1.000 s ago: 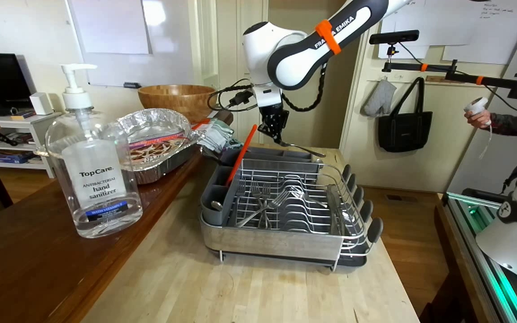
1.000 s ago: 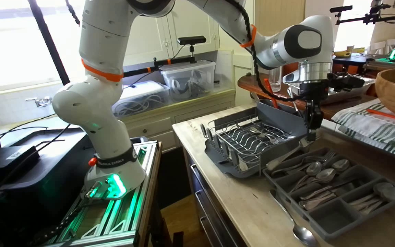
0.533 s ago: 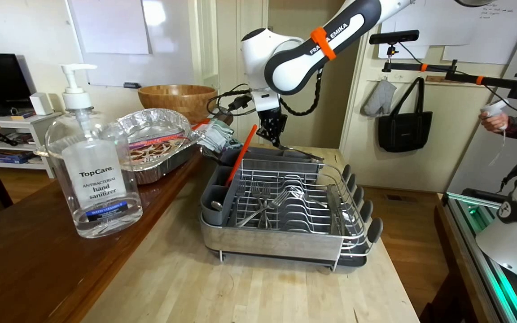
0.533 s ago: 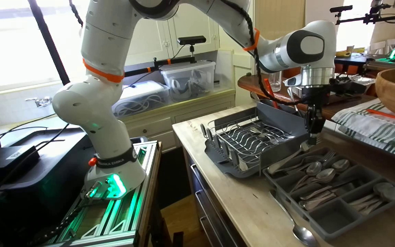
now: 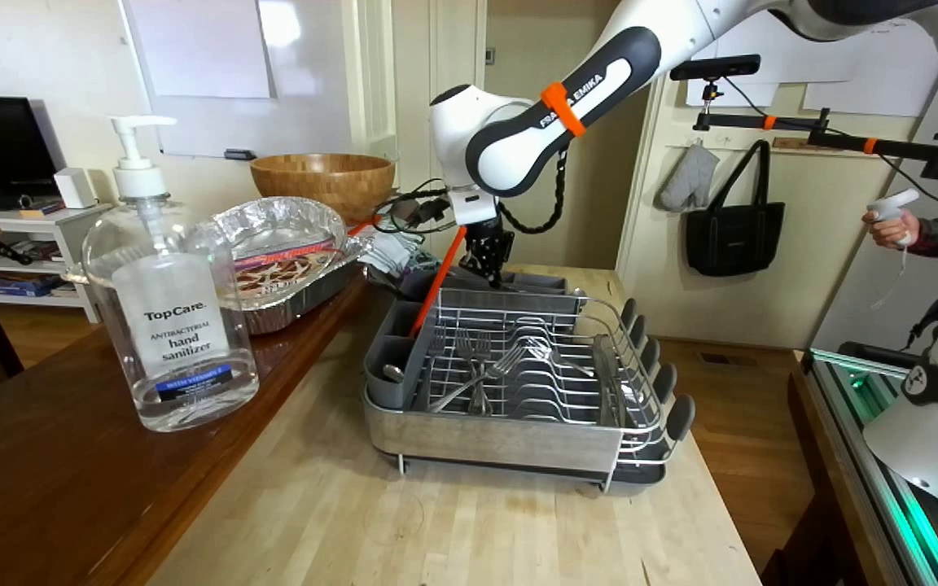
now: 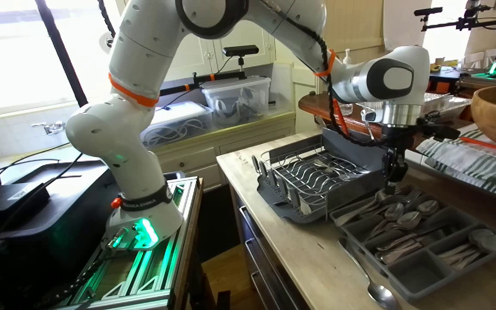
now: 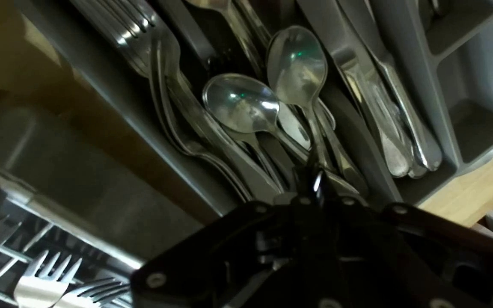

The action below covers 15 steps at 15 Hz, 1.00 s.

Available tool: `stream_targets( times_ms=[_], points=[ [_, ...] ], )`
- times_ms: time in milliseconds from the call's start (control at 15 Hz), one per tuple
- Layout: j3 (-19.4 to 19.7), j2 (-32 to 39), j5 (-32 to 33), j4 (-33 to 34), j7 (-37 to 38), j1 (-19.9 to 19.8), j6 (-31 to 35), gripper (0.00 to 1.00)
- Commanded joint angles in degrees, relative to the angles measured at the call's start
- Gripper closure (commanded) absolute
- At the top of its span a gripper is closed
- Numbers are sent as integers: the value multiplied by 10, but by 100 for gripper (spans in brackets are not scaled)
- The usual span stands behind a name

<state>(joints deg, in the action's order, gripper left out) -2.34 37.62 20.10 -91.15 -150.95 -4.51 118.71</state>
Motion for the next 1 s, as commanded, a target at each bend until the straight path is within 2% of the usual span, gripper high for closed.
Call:
stream_targets(
  times_ms=[0, 400, 733, 867, 933],
  points=[
    [7, 43, -25, 56, 0, -11, 3, 99],
    [4, 74, -65, 118, 15, -18, -15, 99],
    [-1, 95, -82, 145, 15, -15, -35, 99],
    [-2, 103, -84, 155, 19, -13, -50, 99],
    [-4, 104, -85, 165, 11, -11, -85, 99]
  ],
)
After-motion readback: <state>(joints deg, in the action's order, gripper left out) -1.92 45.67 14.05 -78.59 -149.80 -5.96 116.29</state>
